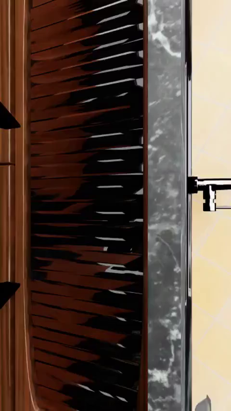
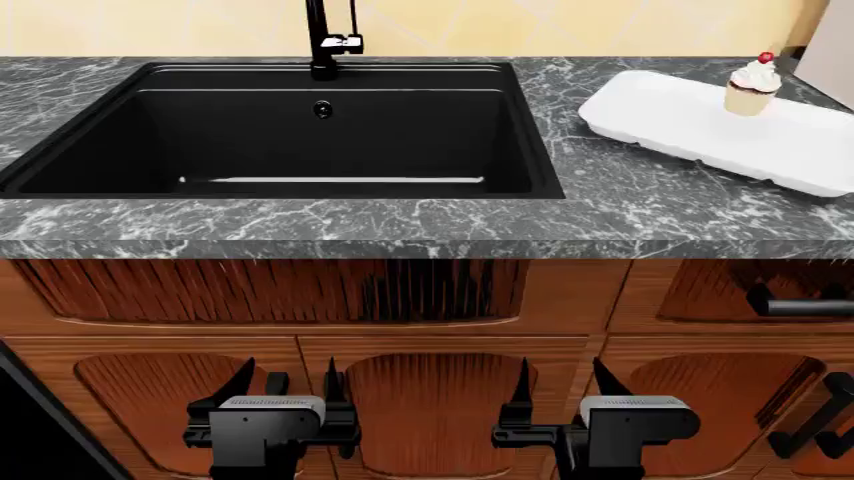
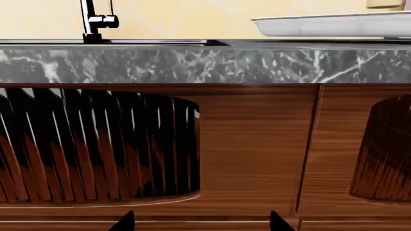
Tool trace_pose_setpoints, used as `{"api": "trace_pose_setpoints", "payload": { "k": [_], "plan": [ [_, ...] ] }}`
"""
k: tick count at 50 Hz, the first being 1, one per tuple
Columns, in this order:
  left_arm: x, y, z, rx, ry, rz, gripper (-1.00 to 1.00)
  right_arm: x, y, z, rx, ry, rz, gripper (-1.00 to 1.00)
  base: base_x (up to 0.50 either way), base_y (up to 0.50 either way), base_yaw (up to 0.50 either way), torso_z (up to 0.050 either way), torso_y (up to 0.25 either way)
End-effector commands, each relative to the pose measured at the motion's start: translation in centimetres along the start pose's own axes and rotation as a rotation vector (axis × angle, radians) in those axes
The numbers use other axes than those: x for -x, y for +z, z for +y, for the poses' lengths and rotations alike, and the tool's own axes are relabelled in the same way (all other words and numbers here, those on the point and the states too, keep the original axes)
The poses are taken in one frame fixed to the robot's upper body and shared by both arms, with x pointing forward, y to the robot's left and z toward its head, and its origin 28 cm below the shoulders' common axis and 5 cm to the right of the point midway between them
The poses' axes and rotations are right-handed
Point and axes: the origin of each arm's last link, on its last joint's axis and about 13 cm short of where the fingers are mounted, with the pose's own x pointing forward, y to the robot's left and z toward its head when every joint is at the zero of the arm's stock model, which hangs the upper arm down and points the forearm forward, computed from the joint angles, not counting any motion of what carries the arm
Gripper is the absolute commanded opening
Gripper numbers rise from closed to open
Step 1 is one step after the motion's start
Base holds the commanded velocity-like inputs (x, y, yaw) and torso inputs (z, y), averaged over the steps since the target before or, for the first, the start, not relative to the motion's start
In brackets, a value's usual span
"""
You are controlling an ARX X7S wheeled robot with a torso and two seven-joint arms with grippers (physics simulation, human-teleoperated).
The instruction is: Move the fresh-baked cupcake off the tray onto the counter, and place the bowl used for mixing into the sink.
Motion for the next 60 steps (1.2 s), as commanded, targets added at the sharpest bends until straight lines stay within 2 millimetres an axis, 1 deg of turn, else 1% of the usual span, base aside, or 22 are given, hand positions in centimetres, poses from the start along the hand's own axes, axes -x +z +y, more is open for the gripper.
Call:
{"api": "trace_pose_setpoints", "payload": {
  "k": [1, 15, 20, 37, 60],
  "plan": [
    [0.08, -0.03, -0.03, 0.001, 0.001, -0.002, 1.0, 0.19, -0.14, 0.11, 0.022, -0.003, -0.006, 1.0, 0.0, 0.0, 0.0, 0.0, 0.0],
    [-0.07, -0.26, -0.12, 0.001, -0.001, 0.0, 1.0, 0.05, -0.07, 0.07, -0.002, -0.02, -0.004, 1.0, 0.0, 0.0, 0.0, 0.0, 0.0],
    [-0.09, -0.2, -0.17, -0.003, 0.0, 0.002, 1.0, 0.05, -0.05, 0.06, -0.007, -0.022, 0.002, 1.0, 0.0, -0.24, 0.0, 0.0, 0.0],
    [-0.22, -0.29, -0.12, -0.01, -0.002, 0.009, 1.0, 0.09, -0.1, 0.06, -0.01, -0.011, 0.006, 1.0, 0.0, -0.44, 0.0, 0.0, 0.0],
    [-0.31, -0.41, -0.07, -0.011, -0.001, 0.011, 1.0, 0.11, -0.12, 0.03, -0.008, -0.019, 0.001, 1.0, 0.0, -0.5, 0.0, 0.0, 0.0]
  ]
}}
